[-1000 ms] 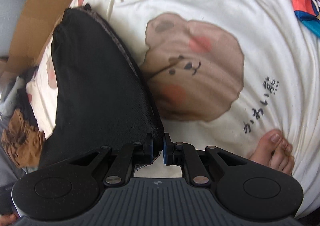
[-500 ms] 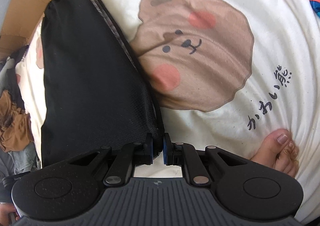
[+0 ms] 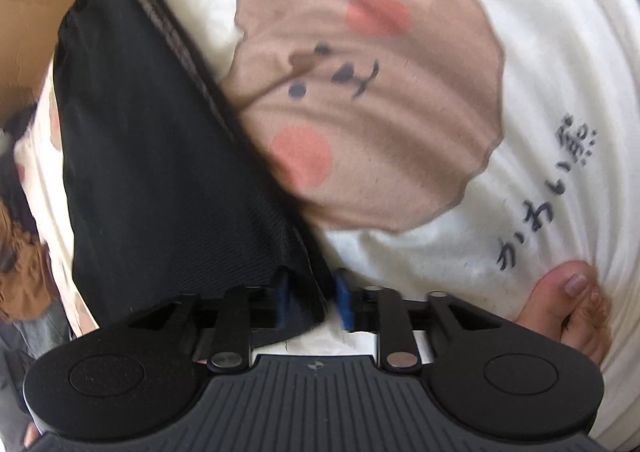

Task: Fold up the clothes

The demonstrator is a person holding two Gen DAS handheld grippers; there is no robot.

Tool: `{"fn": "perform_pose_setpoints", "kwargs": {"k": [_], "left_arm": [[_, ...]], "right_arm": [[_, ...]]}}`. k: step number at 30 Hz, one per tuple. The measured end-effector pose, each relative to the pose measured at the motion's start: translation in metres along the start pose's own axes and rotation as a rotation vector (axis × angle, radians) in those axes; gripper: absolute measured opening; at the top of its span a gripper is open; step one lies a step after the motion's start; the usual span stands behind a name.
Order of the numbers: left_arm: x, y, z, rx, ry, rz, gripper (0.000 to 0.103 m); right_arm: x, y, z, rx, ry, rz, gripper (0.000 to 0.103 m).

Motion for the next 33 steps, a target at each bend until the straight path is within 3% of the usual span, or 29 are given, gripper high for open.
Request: {"fn": "perform_pose_setpoints", "kwargs": {"k": [3, 7, 10, 16, 19, 21, 23, 27, 33], "left_arm": [[-0.004, -0.002, 0.003, 0.018, 0.001, -0.021, 0.032], [0.003, 0.001, 0.001, 0.030, 0.101, -0.050, 0.039], [0.001, 0.005, 0.002, 0.035, 0.122, -0.079, 0.042], [-0.013, 0.008, 0.006, 0.041, 0.104, -0.139, 0.040], [-0.017, 0.007, 0.005, 0.049, 0.100, -0.152, 0.038], [-0.018, 0.007, 0.004, 0.036, 0.110, -0.145, 0.019], [-0.019, 0.003, 0.004, 0.028, 0.107, -0.162, 0.013], [-0.021, -0.007, 0.003, 0.011, 0.109, -0.210, 0.012], [-0.033, -0.001, 0.001, -0.008, 0.081, -0.192, 0.023]], "right_arm": [[-0.001, -0.002, 0.008, 0.008, -0.033, -0.004, 0.051], [-0.004, 0.009, 0.018, -0.043, -0.110, 0.016, 0.050], [-0.010, 0.014, 0.024, -0.066, -0.164, 0.035, 0.051], [-0.020, 0.024, 0.028, -0.095, -0.257, 0.054, 0.050], [-0.018, 0.023, 0.029, -0.099, -0.252, 0.068, 0.034], [-0.017, 0.023, 0.029, -0.110, -0.242, 0.077, 0.007], [-0.018, 0.022, 0.031, -0.123, -0.247, 0.085, 0.007], [-0.022, 0.019, 0.037, -0.143, -0.262, 0.091, 0.007], [-0.019, 0.018, 0.038, -0.141, -0.266, 0.085, 0.009]]}}
Point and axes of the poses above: each gripper's, at about its wrist camera, not at the fingertips, and y roughly the way its jaws point, x to its right, z to its top, the point moved 1 cm from there along y, roughly the way its jaws point, and after that the axes turned 1 degree about y, right-handed, at the moved point
